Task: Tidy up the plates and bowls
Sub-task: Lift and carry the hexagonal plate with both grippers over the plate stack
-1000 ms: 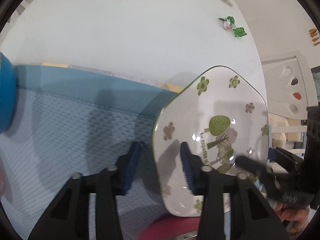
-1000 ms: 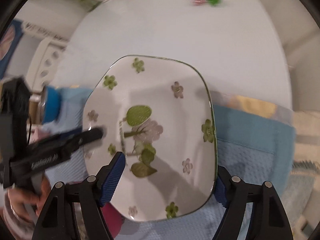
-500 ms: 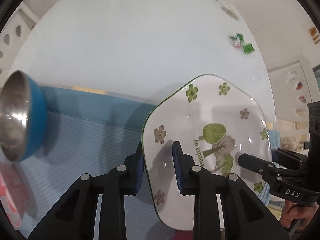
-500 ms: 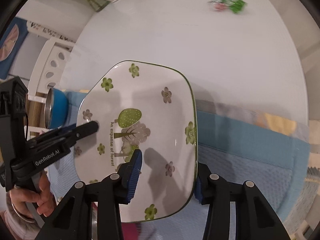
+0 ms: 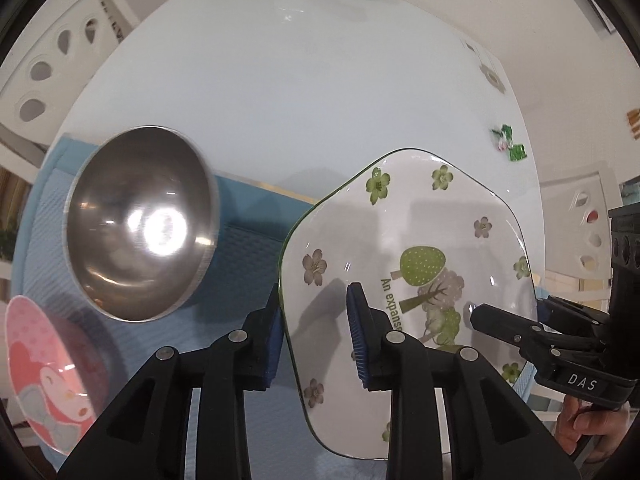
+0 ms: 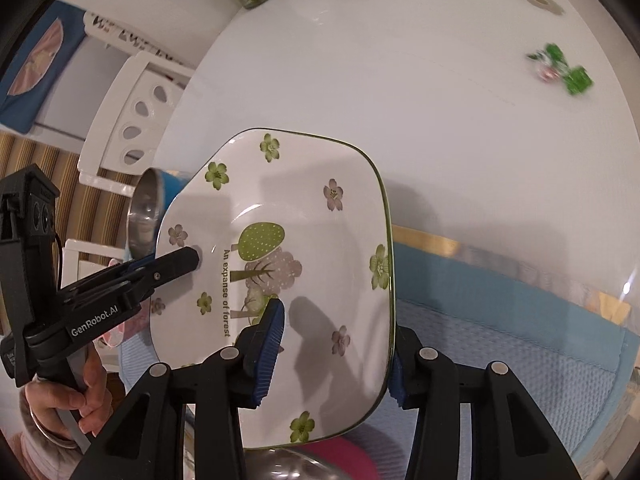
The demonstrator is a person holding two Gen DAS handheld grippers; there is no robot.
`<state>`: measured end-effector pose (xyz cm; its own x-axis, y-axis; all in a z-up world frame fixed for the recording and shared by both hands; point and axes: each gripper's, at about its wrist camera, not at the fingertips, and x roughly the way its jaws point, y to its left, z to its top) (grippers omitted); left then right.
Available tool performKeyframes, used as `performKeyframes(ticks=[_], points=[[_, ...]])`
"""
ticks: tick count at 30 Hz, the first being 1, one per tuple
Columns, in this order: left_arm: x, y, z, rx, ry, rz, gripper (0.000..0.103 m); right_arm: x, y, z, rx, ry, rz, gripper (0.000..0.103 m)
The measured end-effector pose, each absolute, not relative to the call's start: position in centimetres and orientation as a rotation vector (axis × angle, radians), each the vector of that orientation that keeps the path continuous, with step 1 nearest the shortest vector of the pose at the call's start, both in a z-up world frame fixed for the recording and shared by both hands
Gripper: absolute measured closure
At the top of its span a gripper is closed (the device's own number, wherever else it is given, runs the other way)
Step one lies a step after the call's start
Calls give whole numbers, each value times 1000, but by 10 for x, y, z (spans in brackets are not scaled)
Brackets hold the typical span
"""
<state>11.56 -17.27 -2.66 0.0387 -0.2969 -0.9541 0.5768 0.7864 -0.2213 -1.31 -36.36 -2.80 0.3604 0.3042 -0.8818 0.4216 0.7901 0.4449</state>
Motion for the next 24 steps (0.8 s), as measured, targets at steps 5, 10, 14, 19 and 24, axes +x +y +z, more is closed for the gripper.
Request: performKeyframes(ticks=[5,10,14,19,24], points=[[123,-148,-21,228,1373,-675,78,2,-345,-11,673,1220,-61,58],[123,-126,-21,216,1381,-677,78,12,-328,-5,674,1223,-34,58],[119,-116,-20,221,1382,-678,78,12,-314,-5,661,1249,-22,58],[113,-105,-13,232,1367,-690,78,5,-302,-5,666,1251,-18,58],[106,-95,-7,235,1355,-697,78,-3,-290,1,660,1242,-15,58]])
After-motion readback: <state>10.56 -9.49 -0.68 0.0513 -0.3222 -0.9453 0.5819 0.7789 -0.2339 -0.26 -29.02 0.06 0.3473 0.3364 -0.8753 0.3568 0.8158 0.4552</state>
